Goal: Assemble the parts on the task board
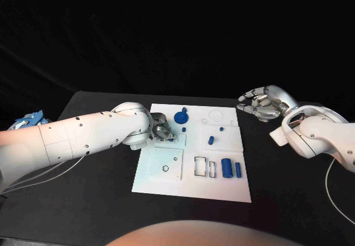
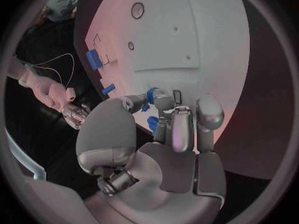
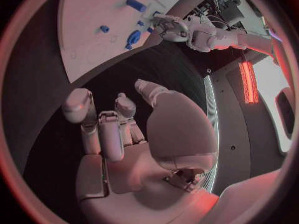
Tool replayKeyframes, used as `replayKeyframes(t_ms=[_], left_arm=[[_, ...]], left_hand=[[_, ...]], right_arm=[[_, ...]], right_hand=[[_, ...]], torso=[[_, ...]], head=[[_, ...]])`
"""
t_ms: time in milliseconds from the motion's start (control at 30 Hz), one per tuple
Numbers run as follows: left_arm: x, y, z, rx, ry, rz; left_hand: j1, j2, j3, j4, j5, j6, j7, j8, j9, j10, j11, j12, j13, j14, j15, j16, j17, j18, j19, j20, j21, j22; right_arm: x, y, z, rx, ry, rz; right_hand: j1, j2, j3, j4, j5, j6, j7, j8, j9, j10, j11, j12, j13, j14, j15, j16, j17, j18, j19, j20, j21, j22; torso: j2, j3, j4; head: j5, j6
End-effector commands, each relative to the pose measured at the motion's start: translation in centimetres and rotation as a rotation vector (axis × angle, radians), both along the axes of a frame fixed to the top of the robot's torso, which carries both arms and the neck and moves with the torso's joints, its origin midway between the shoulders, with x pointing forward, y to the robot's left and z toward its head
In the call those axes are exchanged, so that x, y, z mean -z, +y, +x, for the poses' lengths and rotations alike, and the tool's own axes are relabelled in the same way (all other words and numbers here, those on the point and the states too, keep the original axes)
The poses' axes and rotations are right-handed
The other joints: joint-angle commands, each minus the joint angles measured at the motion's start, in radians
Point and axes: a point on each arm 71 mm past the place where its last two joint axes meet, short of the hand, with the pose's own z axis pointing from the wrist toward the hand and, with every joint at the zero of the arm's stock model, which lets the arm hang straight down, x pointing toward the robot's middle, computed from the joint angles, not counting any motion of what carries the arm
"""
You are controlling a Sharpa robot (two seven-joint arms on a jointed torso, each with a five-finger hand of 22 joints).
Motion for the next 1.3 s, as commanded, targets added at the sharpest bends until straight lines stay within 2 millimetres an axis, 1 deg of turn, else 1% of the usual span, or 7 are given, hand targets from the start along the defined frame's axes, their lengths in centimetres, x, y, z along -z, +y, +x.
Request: replayKeyframes(t_ms=[33, 100, 433, 767, 933, 1100, 1300], left_arm=[[0.8, 0.2, -0.4, 0.007, 0.044, 0.032], [0.8, 0.3, -0.4, 0.006, 0.043, 0.032], [0.8, 0.3, -0.3, 0.003, 0.041, 0.031], [0.6, 0.3, -0.4, 0.004, 0.038, 0.027], [0.2, 0.3, -0.3, -0.001, 0.029, 0.002], [-1.1, 0.3, -0.1, -0.018, 0.021, -0.051], [-3.2, 0.3, 0.5, -0.023, -0.009, -0.088]], left_hand=[[-0.008, 0.005, -0.011, 0.003, 0.005, 0.002, 0.004, -0.006, -0.001, 0.002, -0.003, 0.005, -0.002, 0.055, -0.005, 0.003, 0.056, -0.018, 0.004, 0.0, 0.003, 0.001], [-0.017, 0.009, -0.036, 0.013, 0.005, 0.005, 0.005, -0.006, -0.004, 0.002, -0.002, 0.007, -0.003, 0.055, -0.005, 0.003, 0.056, -0.018, 0.004, 0.0, 0.003, 0.001], [-0.065, 0.036, -0.192, 0.016, 0.005, 0.009, 0.005, -0.009, -0.015, -0.001, -0.001, 0.018, -0.013, 0.055, -0.004, 0.003, 0.056, -0.018, 0.006, 0.001, 0.003, 0.005], [-0.067, 0.043, -0.234, 0.016, 0.006, 0.009, 0.004, -0.01, -0.018, -0.002, -0.002, 0.02, -0.017, 0.055, -0.005, 0.003, 0.057, -0.018, 0.007, 0.001, 0.002, 0.005], [-0.059, 0.046, -0.252, 0.016, 0.006, 0.003, 0.005, -0.013, -0.02, -0.008, -0.001, 0.016, -0.027, 0.055, -0.005, 0.002, 0.056, -0.017, 0.004, 0.001, 0.0, 0.001], [-0.033, 0.05, -0.29, 0.017, 0.006, -0.028, 0.016, -0.038, -0.033, -0.031, 0.008, 0.006, -0.057, 0.055, 0.001, 0.001, 0.055, -0.014, -0.009, 0.005, -0.011, -0.019], [-0.03, 0.052, -0.317, 0.018, 0.006, -0.04, 0.024, -0.058, -0.048, -0.041, 0.014, 0.004, -0.071, 0.054, 0.006, 0.001, 0.054, -0.012, -0.015, 0.009, -0.017, -0.029]], right_arm=[[0.0, 0.0, 0.0, -0.003, -0.009, -0.002], [0.0, 0.0, 0.0, -0.003, -0.01, -0.002], [-0.1, -0.1, 0.0, 0.0, -0.012, -0.002], [-0.1, -0.1, 0.0, 0.001, -0.013, -0.002], [0.0, -0.2, 0.1, 0.002, -0.014, -0.003], [0.0, -0.2, 0.1, 0.006, -0.016, -0.003], [0.0, -0.4, 0.3, 0.011, -0.02, -0.004]], right_hand=[[-0.012, -0.001, -0.002, 0.007, 0.003, -0.004, -0.002, 0.004, -0.001, -0.002, -0.002, -0.004, 0.0, 0.057, -0.005, -0.006, 0.096, 0.02, -0.004, -0.001, -0.004, -0.001], [-0.012, -0.001, -0.002, 0.007, 0.003, -0.004, -0.002, 0.004, -0.001, -0.002, -0.002, -0.004, 0.0, 0.057, -0.005, -0.006, 0.096, 0.02, -0.004, -0.001, -0.004, -0.001], [-0.015, -0.001, -0.004, 0.01, 0.002, -0.005, -0.002, 0.005, -0.002, -0.004, -0.002, -0.006, -0.002, 0.057, -0.005, -0.007, 0.096, 0.02, -0.005, -0.001, -0.005, -0.002], [-0.017, -0.002, -0.005, 0.012, 0.001, -0.005, -0.002, 0.005, -0.002, -0.004, -0.002, -0.005, -0.002, 0.057, -0.005, -0.007, 0.096, 0.02, -0.005, -0.001, -0.006, -0.003], [-0.018, -0.003, -0.006, 0.013, 0.0, -0.006, -0.002, 0.006, -0.002, -0.004, -0.002, -0.006, -0.003, 0.056, -0.005, -0.007, 0.095, 0.021, -0.005, -0.001, -0.007, -0.003], [-0.018, -0.003, -0.006, 0.013, 0.0, -0.006, -0.002, 0.006, -0.002, -0.004, -0.002, -0.006, -0.003, 0.056, -0.005, -0.007, 0.095, 0.021, -0.005, -0.001, -0.007, -0.003], [-0.018, -0.003, -0.006, 0.013, 0.0, -0.006, -0.002, 0.006, -0.002, -0.004, -0.002, -0.006, -0.003, 0.056, -0.005, -0.007, 0.095, 0.021, -0.005, -0.001, -0.007, -0.003]], torso=[[0.0, 0.0002, -0.0006], [0.0, 0.0004, -0.0004], [0.0, 0.0006, -0.0005], [0.0, 0.0004, -0.0012], [0.0, -0.0001, -0.0004], [-0.001, 0.0006, -0.0003], [-0.001, 0.0009, -0.0014]], head=[[0.0, -0.001], [0.0, 0.0], [0.0, 0.001], [-0.001, 0.001], [-0.003, 0.005], [-0.002, 0.01], [0.0, 0.015]])
